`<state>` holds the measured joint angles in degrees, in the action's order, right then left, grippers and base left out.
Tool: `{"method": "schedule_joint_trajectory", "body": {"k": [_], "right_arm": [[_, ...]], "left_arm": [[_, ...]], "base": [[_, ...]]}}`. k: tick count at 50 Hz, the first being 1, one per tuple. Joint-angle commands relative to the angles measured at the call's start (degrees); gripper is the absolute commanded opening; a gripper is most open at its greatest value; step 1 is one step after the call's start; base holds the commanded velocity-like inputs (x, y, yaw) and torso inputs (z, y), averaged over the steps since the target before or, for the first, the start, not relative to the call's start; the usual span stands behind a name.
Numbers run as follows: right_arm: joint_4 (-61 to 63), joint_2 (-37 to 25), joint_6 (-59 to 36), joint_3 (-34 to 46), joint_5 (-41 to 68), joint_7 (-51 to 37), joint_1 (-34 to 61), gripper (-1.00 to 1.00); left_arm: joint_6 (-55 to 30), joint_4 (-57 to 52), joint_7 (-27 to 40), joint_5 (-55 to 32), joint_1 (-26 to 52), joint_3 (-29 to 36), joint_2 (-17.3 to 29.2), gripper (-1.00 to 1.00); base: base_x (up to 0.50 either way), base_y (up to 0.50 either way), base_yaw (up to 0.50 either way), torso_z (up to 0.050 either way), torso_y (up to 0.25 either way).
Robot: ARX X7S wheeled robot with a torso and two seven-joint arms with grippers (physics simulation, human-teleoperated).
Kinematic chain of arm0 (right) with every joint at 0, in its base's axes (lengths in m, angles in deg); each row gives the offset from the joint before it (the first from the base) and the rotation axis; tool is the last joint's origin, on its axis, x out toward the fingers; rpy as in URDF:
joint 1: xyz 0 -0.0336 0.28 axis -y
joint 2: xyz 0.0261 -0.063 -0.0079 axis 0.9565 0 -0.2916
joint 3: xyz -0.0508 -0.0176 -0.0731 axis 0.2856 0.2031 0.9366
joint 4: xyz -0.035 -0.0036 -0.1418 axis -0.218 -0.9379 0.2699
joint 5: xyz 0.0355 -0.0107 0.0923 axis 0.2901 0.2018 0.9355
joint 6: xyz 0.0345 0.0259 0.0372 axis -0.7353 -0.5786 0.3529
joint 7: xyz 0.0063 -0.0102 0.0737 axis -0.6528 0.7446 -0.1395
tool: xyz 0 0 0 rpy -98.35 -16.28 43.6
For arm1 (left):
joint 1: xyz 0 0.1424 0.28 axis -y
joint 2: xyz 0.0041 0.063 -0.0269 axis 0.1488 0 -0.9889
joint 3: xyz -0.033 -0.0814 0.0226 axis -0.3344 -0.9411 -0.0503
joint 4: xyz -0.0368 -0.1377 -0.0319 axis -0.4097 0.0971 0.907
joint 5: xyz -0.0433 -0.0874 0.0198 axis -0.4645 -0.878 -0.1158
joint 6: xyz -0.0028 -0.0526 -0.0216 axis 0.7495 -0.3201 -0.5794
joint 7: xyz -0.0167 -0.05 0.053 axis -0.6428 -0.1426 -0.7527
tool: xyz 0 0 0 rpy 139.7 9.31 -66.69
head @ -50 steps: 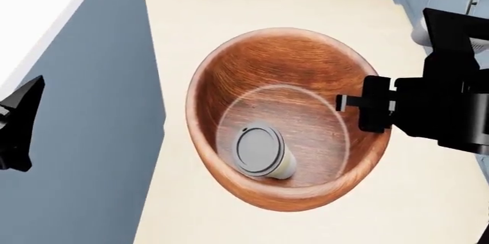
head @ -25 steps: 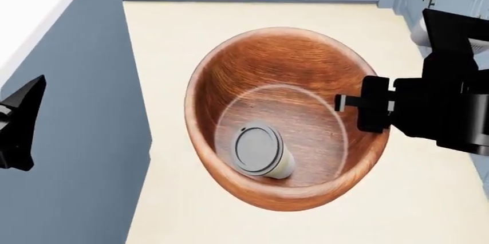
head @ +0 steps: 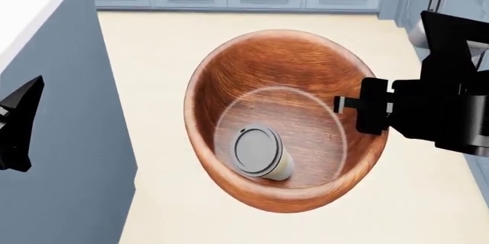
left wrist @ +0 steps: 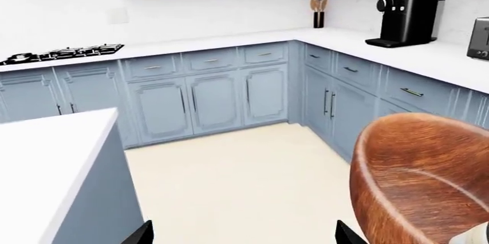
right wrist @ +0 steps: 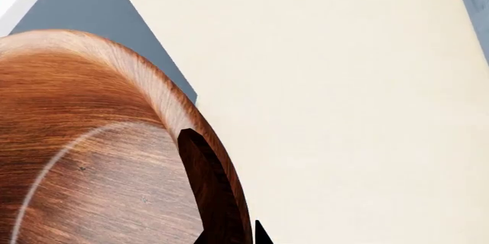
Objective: Place the cup inside the bowl on the dining table and move the bowl to any counter.
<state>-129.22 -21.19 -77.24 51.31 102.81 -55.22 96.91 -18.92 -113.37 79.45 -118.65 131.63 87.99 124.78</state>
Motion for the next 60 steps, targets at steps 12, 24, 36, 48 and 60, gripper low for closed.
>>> {"method": "schedule_joint_trajectory", "body": {"k": [12, 24, 36, 48, 60], "right_arm": [[-1.46, 0.93, 1.09, 0.13, 0.15, 2.29, 1.61, -1.00], [-1.43, 1.01, 0.34, 1.12, -0.20, 2.87, 1.90, -1.00], [-1.62, 1.04, 0.42, 1.04, -0.10, 3.08, 2.67, -1.00], [-1.84, 1.17, 1.53, 0.82, -0.09, 2.85, 1.50, -1.00], [-1.64, 1.40, 1.58, 0.52, 0.35, 2.62, 1.51, -1.00]], "left_arm": [[-1.52, 1.10, 0.07, -1.03, 2.85, 0.70, 0.29, 1.00], [-0.86, 1.11, -0.43, -0.94, 1.97, 0.21, 0.77, 1.00], [-0.98, 1.44, -0.40, 0.33, 2.47, 1.14, -0.29, 1.00], [-0.60, 1.62, -0.94, 0.93, 1.81, 1.22, -0.31, 1.00], [0.05, 0.43, -1.15, -0.16, 0.50, 0.05, 1.31, 1.00]], "base": [[0.50, -0.01, 0.00, 0.000, 0.002], [0.50, -0.01, 0.00, 0.000, 0.002], [0.50, 0.00, 0.00, 0.000, 0.002], [0.50, -0.04, 0.00, 0.000, 0.002], [0.50, -0.11, 0.00, 0.001, 0.002]]}}
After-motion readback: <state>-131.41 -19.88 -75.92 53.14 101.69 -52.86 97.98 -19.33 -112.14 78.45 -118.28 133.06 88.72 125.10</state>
